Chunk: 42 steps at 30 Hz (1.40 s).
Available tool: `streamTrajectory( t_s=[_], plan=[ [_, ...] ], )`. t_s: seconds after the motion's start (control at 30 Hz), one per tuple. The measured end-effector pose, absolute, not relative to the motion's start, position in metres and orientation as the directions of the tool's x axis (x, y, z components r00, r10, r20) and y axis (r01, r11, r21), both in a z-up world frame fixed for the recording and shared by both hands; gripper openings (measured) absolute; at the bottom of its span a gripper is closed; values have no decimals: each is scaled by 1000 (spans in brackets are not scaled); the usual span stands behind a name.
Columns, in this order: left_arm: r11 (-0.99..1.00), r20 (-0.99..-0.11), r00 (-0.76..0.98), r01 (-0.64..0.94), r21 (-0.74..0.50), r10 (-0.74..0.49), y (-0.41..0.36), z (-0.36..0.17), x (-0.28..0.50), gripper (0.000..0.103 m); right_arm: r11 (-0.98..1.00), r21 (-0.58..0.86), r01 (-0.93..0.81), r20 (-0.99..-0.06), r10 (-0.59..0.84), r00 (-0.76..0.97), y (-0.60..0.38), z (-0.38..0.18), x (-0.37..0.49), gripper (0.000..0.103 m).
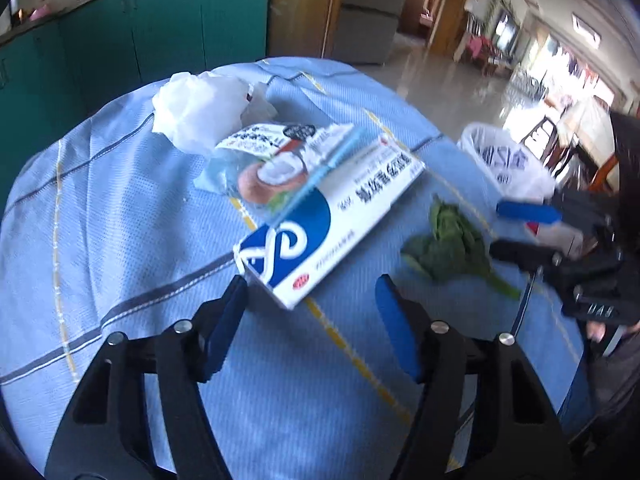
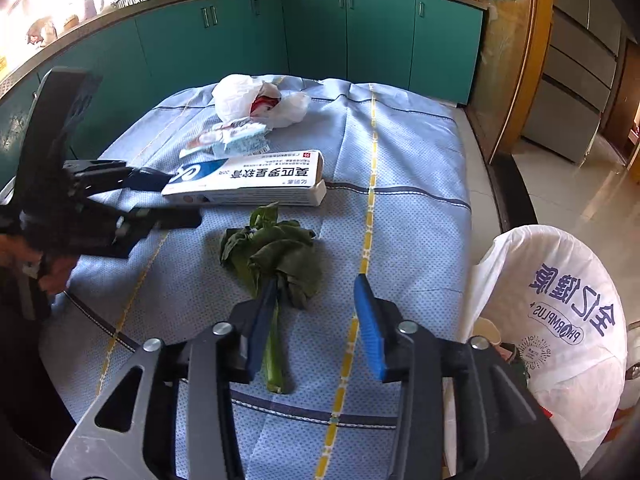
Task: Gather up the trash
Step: 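Grasp the green leafy vegetable with the right tool while the left tool grasps the ointment box, then lift the vegetable and ointment box and carry them toward the wastebasket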
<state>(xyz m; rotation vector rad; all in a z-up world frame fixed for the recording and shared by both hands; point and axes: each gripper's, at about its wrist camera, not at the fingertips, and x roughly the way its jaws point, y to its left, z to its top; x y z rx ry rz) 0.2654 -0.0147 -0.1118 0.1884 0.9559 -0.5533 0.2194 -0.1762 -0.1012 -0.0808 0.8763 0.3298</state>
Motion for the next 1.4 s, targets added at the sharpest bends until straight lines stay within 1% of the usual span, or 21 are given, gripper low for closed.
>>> streamTrajectory(
  t_s=[0.03,0.07,0.13,0.23,0.3,0.37,0.53,0.63,0.7,0.73,0.77,0.9,0.93,1.0,1.03,1.1,1.13,1.17,1.3,1.33,1.4],
  plan=[
    [849,-809,471,525,-64,-352,-14,-109,263,68,945,70,-320,-761,258,595,-176,-100,219,51],
    [853,-799,489,520,-55,-350,-13,-107,262,74,943,77,-325,-759,266,594,-174,-101,221,52],
    [864,-777,515,498,-72,-361,-8,-104,265,82,930,104,-352,-755,304,581,-168,-103,222,52],
    [876,-778,512,473,-98,-363,-2,-103,275,84,918,117,-378,-764,327,557,-157,-109,224,52],
    [881,-772,518,460,-111,-368,-2,-106,279,85,919,91,-383,-785,303,541,-149,-116,226,34],
    [875,-758,519,464,-138,-395,-5,-105,281,85,917,86,-389,-784,303,542,-149,-114,224,22],
    [837,-730,484,502,-220,-482,-15,-108,283,87,935,82,-346,-780,276,561,-160,-112,225,21],
    [838,-736,473,494,-233,-484,-17,-110,286,87,945,92,-314,-775,266,573,-169,-112,228,21],
    [844,-752,467,491,-216,-465,-19,-113,285,84,949,98,-299,-773,262,578,-174,-111,229,21],
    [840,-754,468,505,-200,-461,-21,-113,282,72,951,99,-291,-773,258,579,-175,-111,230,21],
    [830,-757,464,526,-183,-460,-24,-111,278,64,953,99,-286,-775,254,579,-176,-111,231,21],
    [774,-776,422,620,-131,-469,-36,-109,253,54,959,91,-270,-782,236,576,-178,-114,233,21],
    [759,-780,411,639,-124,-473,-39,-108,248,53,961,85,-262,-785,227,576,-179,-114,233,21],
    [739,-789,408,668,-85,-459,-45,-106,236,53,963,84,-258,-788,222,574,-179,-115,234,21],
    [736,-790,413,673,-71,-454,-47,-105,233,55,963,84,-256,-789,221,573,-180,-115,234,21],
    [736,-781,424,673,-68,-459,-48,-102,232,69,965,78,-252,-791,213,574,-180,-114,235,21],
    [744,-772,439,665,-65,-460,-48,-100,232,80,965,75,-250,-791,211,575,-180,-114,235,21],
    [753,-766,453,655,-61,-456,-48,-98,234,83,966,73,-247,-791,207,576,-180,-114,235,21],
    [762,-776,453,646,-54,-439,-60,-107,243,83,968,76,-238,-791,204,578,-183,-114,235,21],
    [759,-781,451,649,-46,-433,-65,-109,244,81,969,76,-235,-791,202,578,-183,-114,235,21],
    [753,-786,465,658,-1,-407,-75,-113,241,79,969,77,-234,-790,203,578,-184,-114,236,21]
  ],
)
